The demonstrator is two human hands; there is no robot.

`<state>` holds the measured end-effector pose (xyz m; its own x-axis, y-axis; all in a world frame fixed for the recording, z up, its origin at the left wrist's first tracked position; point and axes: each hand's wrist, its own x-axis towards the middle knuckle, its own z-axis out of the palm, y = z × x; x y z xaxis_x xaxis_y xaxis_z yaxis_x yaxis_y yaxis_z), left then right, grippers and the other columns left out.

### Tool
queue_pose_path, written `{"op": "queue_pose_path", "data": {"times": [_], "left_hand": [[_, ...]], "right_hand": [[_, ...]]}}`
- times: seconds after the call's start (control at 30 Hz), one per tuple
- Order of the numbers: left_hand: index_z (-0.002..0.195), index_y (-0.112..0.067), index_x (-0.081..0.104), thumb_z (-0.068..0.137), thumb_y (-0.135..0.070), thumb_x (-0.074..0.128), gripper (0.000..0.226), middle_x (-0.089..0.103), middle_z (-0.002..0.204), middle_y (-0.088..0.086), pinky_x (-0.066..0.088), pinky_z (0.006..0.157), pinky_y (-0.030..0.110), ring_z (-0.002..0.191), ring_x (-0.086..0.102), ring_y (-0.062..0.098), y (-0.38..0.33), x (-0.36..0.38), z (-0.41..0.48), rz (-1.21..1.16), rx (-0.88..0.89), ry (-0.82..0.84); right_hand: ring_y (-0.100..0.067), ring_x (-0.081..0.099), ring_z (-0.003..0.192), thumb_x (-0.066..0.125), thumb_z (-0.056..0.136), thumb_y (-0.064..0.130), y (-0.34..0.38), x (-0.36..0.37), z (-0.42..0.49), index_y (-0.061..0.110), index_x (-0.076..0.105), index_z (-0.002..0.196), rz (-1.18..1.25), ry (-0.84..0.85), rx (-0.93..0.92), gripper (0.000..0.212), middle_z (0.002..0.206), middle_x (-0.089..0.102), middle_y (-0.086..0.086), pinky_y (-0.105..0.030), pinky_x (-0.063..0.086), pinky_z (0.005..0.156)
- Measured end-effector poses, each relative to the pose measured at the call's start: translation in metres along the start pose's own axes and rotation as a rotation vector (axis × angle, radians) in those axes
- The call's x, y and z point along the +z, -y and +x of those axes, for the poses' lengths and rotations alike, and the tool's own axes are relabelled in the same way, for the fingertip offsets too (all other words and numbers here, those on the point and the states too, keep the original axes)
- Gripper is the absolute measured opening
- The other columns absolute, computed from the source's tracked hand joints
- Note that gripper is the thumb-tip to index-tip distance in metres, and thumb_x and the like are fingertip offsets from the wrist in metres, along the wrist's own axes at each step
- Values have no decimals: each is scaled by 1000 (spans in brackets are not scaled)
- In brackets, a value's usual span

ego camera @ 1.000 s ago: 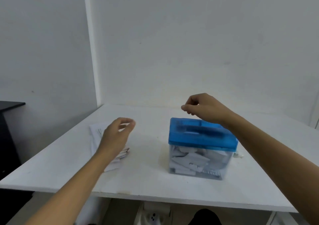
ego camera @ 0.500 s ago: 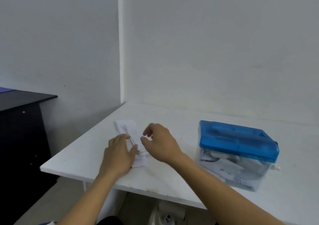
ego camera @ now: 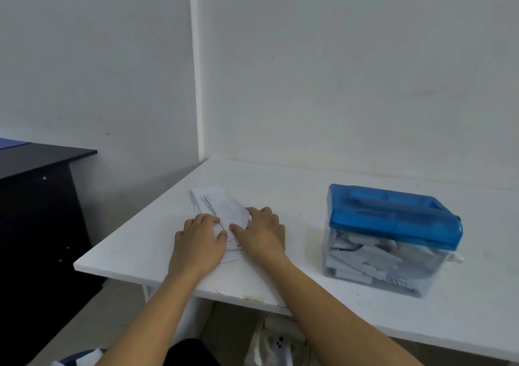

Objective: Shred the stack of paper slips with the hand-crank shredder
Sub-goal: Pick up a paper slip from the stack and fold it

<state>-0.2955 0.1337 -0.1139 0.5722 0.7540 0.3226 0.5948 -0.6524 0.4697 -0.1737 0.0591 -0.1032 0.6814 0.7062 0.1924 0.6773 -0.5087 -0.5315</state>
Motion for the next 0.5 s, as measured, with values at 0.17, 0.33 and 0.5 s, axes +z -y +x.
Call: {"op": "queue_pose_path", "data": {"times": [0.17, 0.33, 0.5], "left_hand": [[140, -22, 49, 103, -37, 48, 40, 47, 149, -3, 35, 110, 38, 136, 40, 19, -1, 1, 0, 9, 6, 4], [143, -22, 49, 104, -38, 45, 42, 45, 150, -3, 35, 110, 40, 137, 39, 19, 1, 2, 1, 26, 10, 9], [144, -23, 50, 105, -39, 42, 43, 44, 152, -3, 35, 110, 41, 138, 38, 20, 0, 1, 1, 26, 25, 2]], "right_hand": [[-25, 47, 117, 53, 92, 52, -1, -1, 0, 19, 62, 117, 7, 11, 14, 42, 121, 53, -3, -40, 38, 99], [-23, 53, 112, 59, 90, 42, -3, -3, 1, 22, 62, 117, 111, -3, 23, 34, 118, 56, 0, -40, 42, 99], [-24, 60, 104, 60, 85, 38, -2, -3, -2, 23, 65, 109, 173, -12, 43, 29, 111, 63, 2, -41, 47, 95]]}}
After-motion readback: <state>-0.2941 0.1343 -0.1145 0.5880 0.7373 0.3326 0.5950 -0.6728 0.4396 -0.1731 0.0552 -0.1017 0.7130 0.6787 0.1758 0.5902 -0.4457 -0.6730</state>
